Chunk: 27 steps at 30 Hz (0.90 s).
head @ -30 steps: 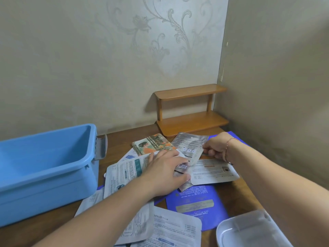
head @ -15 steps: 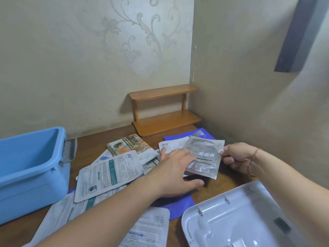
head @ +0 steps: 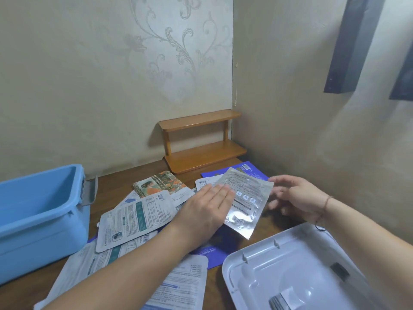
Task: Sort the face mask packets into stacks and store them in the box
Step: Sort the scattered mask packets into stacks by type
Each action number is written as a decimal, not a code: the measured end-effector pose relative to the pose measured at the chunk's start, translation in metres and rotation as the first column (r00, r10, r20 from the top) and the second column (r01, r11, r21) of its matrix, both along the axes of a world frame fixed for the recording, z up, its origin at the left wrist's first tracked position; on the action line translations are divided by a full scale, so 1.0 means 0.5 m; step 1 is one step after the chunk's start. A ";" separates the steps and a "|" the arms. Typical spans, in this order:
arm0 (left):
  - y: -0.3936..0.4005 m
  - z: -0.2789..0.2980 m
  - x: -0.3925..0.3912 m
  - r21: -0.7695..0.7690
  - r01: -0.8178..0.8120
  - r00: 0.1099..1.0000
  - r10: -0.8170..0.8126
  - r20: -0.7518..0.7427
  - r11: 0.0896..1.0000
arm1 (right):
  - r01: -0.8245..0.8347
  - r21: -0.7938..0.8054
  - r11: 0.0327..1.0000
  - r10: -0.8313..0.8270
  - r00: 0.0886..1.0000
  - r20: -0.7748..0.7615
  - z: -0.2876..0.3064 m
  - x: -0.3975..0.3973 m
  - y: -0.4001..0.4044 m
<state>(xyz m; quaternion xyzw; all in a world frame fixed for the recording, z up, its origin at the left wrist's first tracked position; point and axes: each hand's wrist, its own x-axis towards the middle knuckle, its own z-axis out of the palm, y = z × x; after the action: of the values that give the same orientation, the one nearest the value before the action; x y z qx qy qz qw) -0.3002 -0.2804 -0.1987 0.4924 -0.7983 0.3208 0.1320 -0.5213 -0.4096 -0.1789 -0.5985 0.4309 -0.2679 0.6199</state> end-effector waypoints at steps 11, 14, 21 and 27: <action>0.056 0.010 0.035 -0.053 0.143 0.988 -0.145 -0.043 0.988 | -0.078 -0.365 0.928 0.128 0.985 0.114 0.019 0.011 0.028; 0.069 0.005 0.033 -0.061 0.104 0.985 -0.111 -0.134 0.993 | -0.064 -0.359 0.931 0.123 0.982 0.145 0.023 0.012 0.028; 0.150 0.025 -0.023 0.187 0.020 0.418 0.162 -0.894 0.982 | -0.147 -0.483 0.863 0.246 0.958 0.150 0.096 0.056 0.052; 0.209 0.051 -0.065 0.263 0.405 -0.416 0.432 -0.800 0.876 | -0.188 -0.371 0.909 0.157 0.981 -0.113 0.154 0.151 0.089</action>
<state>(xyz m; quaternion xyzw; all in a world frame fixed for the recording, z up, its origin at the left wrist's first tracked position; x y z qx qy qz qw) -0.3326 -0.1760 -0.1733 0.5503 -0.3449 -0.4568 0.6078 -0.4457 -0.3649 -0.1018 -0.7533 0.3410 -0.2662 0.4953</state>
